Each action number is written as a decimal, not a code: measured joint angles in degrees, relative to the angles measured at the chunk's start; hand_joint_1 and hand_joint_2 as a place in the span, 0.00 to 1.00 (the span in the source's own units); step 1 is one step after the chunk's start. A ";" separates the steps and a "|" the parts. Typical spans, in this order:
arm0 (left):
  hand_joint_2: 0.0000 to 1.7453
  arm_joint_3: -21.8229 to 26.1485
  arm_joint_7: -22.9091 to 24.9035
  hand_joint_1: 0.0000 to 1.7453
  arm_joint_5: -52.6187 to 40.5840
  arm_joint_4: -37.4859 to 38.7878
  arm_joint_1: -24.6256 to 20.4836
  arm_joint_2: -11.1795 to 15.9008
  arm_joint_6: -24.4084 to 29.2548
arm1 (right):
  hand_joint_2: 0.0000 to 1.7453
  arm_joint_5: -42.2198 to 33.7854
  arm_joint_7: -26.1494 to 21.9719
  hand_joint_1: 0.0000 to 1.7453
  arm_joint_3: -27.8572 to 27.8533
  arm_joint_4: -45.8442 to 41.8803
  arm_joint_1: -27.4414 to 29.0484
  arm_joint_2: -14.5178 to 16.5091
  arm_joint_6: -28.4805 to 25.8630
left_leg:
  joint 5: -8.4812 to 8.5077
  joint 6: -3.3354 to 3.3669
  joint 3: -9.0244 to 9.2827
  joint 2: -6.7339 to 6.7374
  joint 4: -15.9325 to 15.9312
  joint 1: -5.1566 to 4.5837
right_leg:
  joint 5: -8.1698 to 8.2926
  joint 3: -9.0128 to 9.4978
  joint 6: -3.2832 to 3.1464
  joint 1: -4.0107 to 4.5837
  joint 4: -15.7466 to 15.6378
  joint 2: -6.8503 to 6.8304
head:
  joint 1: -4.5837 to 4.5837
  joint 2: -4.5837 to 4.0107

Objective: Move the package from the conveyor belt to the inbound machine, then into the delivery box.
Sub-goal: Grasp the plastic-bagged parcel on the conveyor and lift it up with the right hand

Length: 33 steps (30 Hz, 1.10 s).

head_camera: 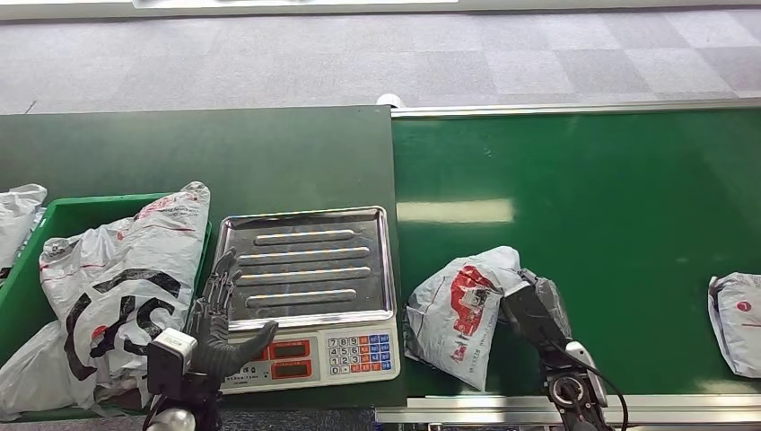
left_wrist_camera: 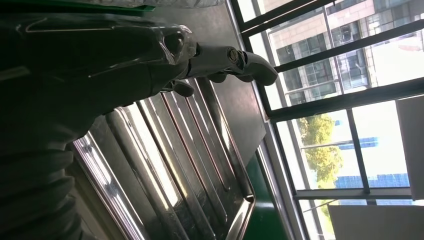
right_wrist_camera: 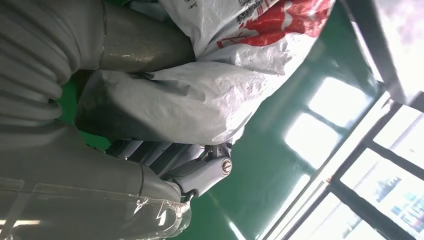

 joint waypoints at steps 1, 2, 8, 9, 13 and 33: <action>1.00 0.00 -0.12 0.00 0.00 0.01 -0.03 0.00 0.00 | 1.00 -0.62 -0.42 1.00 -0.49 -0.83 0.33 0.10 0.01 | 0.00 0.00 -0.01 0.01 0.00 0.00 | 0.00 -0.01 0.00 0.00 0.00 0.00 | 0.00 0.00; 1.00 0.00 -0.21 0.00 0.00 0.01 -0.08 0.00 0.00 | 1.00 -1.06 -0.70 1.00 -0.89 -1.56 0.61 0.17 0.02 | 0.00 0.00 -0.01 0.01 0.00 0.00 | 0.00 -0.02 0.00 0.00 0.00 0.01 | 0.00 0.00; 1.00 0.00 -0.77 0.00 0.12 0.01 -0.16 0.00 0.06 | 1.00 -3.83 -2.27 1.00 -2.59 -4.48 1.91 0.73 -0.95 | 0.00 0.00 -0.03 0.01 0.00 0.00 | 0.00 -0.04 0.00 0.00 0.00 0.01 | -0.01 0.00; 1.00 0.00 -0.95 0.00 0.21 0.01 -0.16 0.00 0.14 | 1.00 -4.83 -2.67 1.00 -2.99 -5.05 2.16 0.92 -1.55 | 0.00 0.00 -0.03 0.01 0.00 0.00 | 0.00 -0.04 0.00 0.00 0.00 0.01 | -0.01 0.00; 1.00 0.02 -1.34 0.00 0.42 0.01 -0.20 -0.01 0.52 | 1.00 -7.33 -3.55 1.00 -4.42 -7.15 2.82 1.43 -2.87 | 0.00 0.00 -0.04 0.03 0.00 0.00 | 0.00 -0.06 0.00 0.00 0.00 0.02 | -0.01 0.00; 1.00 0.36 -9.58 0.00 4.20 -1.61 -2.36 -0.12 9.02 | 1.00 -14.06 -8.01 1.00 -6.08 -17.33 1.17 1.42 -2.45 | 0.01 0.01 -0.06 0.04 0.01 -0.01 | 0.01 -0.05 0.00 0.00 0.01 0.03 | 0.00 0.00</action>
